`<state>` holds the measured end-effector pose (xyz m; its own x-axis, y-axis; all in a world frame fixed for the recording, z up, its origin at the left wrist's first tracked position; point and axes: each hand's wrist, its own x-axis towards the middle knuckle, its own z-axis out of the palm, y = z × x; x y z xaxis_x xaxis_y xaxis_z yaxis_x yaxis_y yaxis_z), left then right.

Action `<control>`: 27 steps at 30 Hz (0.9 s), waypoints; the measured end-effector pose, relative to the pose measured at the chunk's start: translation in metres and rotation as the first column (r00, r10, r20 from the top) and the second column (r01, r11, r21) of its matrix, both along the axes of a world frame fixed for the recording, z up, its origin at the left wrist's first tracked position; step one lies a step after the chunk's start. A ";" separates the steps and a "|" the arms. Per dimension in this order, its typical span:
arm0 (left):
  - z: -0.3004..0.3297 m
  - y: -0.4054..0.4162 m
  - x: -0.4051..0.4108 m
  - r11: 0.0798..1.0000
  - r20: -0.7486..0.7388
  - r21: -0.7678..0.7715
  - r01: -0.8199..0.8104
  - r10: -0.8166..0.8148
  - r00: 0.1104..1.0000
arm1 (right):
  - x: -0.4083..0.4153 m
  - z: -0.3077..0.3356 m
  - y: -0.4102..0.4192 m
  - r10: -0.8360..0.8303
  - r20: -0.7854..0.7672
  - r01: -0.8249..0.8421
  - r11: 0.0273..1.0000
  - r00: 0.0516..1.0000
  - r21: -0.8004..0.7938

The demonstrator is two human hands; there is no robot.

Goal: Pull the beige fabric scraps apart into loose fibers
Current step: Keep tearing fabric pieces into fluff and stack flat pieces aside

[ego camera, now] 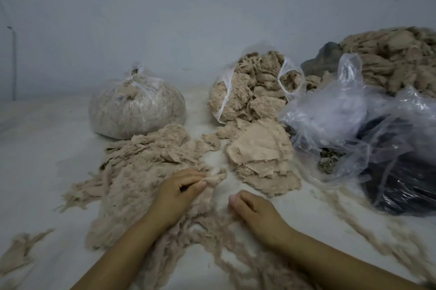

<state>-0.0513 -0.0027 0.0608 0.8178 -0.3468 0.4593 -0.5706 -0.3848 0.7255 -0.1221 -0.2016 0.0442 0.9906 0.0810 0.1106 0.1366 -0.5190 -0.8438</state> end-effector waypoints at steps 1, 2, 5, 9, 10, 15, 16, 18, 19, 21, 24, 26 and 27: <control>0.000 -0.005 -0.001 1.000 0.008 0.025 0.000 0.000 1.000 | 0.004 0.007 0.002 -0.022 -0.085 0.037 0.983 0.996 0.179; 0.000 -0.010 -0.003 0.999 0.023 0.046 0.001 -0.003 1.000 | 0.010 0.011 0.004 -0.008 -0.161 0.060 0.945 0.987 0.321; -0.004 -0.017 -0.006 0.987 0.085 0.161 0.029 -0.043 0.995 | 0.025 0.010 0.015 -0.030 -0.156 0.099 0.884 0.987 0.457; -0.022 0.001 0.003 0.898 0.096 0.439 -0.033 -0.011 0.995 | 0.036 -0.006 0.017 -0.250 -0.154 0.290 0.715 0.956 0.636; -0.025 0.006 0.005 0.902 0.090 0.430 -0.045 0.007 0.996 | 0.037 -0.007 0.016 -0.284 -0.147 0.308 0.685 0.948 0.660; -0.029 0.009 0.007 0.907 0.145 0.417 -0.057 -0.004 0.989 | 0.038 -0.011 0.018 -0.329 -0.066 0.251 0.561 0.942 0.789; -0.029 0.011 0.008 0.900 0.147 0.432 -0.060 -0.005 0.989 | 0.040 -0.011 0.015 -0.369 -0.067 0.264 0.515 0.927 0.815; -0.031 0.020 0.012 0.851 0.156 0.519 -0.077 -0.006 0.988 | 0.044 -0.011 0.003 -0.485 -0.094 0.341 0.450 0.869 0.825; -0.032 0.026 0.015 0.818 0.164 0.567 -0.095 0.000 0.986 | 0.044 -0.010 -0.003 -0.522 -0.109 0.371 0.430 0.846 0.823; -0.030 0.034 0.017 0.813 0.151 0.571 -0.111 0.028 0.988 | 0.043 -0.008 -0.012 -0.489 -0.115 0.343 0.408 0.865 0.846; -0.019 0.024 0.009 0.891 0.195 0.416 -0.182 0.108 0.975 | 0.040 -0.006 -0.008 -0.278 -0.113 0.229 0.430 0.954 0.873; -0.008 0.007 -0.001 0.956 0.217 0.263 -0.128 0.070 0.974 | 0.038 -0.005 -0.001 -0.150 -0.137 0.193 0.470 0.979 0.862; -0.003 -0.003 -0.006 0.967 0.196 0.253 -0.041 -0.010 0.981 | 0.037 -0.006 0.002 -0.096 -0.137 0.167 0.491 0.986 0.855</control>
